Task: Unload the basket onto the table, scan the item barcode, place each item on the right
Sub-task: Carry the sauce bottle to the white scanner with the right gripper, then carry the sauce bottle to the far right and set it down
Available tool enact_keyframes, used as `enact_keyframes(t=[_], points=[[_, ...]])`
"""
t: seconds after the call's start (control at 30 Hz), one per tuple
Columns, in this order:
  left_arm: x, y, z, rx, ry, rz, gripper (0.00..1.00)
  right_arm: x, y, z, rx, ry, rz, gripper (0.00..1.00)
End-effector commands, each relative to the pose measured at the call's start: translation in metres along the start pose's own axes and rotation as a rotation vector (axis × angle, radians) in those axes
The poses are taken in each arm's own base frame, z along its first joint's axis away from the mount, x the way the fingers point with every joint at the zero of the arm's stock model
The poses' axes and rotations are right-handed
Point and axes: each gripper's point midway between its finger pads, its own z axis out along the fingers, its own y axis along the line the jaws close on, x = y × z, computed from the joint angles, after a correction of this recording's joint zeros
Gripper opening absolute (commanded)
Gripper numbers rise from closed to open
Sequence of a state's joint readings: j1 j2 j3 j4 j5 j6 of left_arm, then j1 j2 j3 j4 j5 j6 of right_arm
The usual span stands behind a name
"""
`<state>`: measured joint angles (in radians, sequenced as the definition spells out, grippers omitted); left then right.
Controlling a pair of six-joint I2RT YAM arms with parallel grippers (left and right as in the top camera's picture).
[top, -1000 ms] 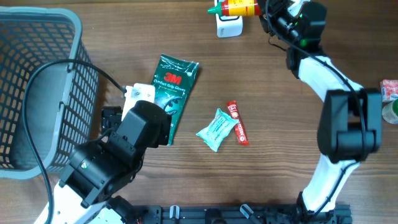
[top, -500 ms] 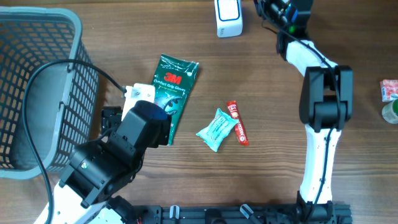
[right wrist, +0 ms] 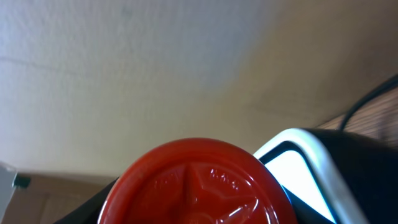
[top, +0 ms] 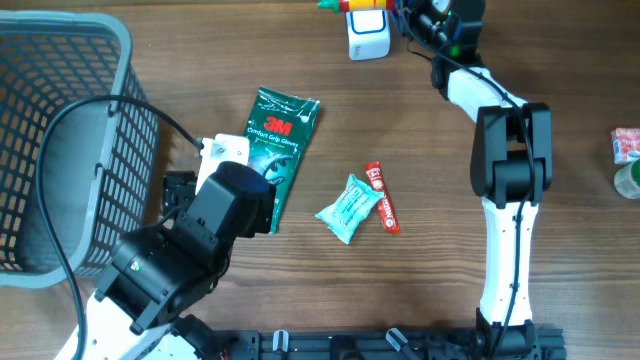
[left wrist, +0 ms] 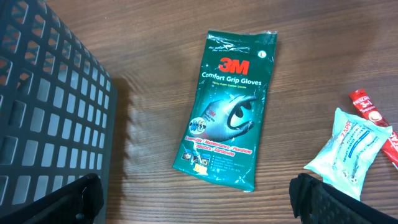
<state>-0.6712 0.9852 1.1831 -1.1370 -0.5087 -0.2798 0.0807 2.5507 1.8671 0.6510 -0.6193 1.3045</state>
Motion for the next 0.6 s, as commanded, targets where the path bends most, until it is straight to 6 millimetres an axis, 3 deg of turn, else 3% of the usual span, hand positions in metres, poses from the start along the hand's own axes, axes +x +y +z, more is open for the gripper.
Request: enact_keyframes(t=[0.0,0.13,0.27,0.37,0.47,0.57], points=[[-0.001,0.0,-0.001,0.004,-0.003,-0.021,1.0,0.002,0.029,0.006,-0.052,0.079,-0.075,0.55],[-0.001,0.0,-0.001,0.004,-0.003,-0.021,1.0,0.005,0.035,0.006,0.009,0.132,-0.113,0.51],[-0.001,0.0,-0.001,0.004,-0.003,-0.021,1.0,0.002,0.049,-0.008,0.13,0.151,-0.159,0.49],[-0.001,0.0,-0.001,0.004,-0.003,-0.021,1.0,-0.003,0.07,-0.036,0.225,0.174,-0.159,0.48],[-0.001,0.0,-0.001,0.004,-0.003,-0.021,1.0,-0.014,0.089,-0.081,0.339,0.178,-0.122,0.48],[-0.001,0.0,-0.001,0.004,-0.003,-0.021,1.0,-0.034,0.085,-0.128,0.491,0.118,-0.051,0.49]])
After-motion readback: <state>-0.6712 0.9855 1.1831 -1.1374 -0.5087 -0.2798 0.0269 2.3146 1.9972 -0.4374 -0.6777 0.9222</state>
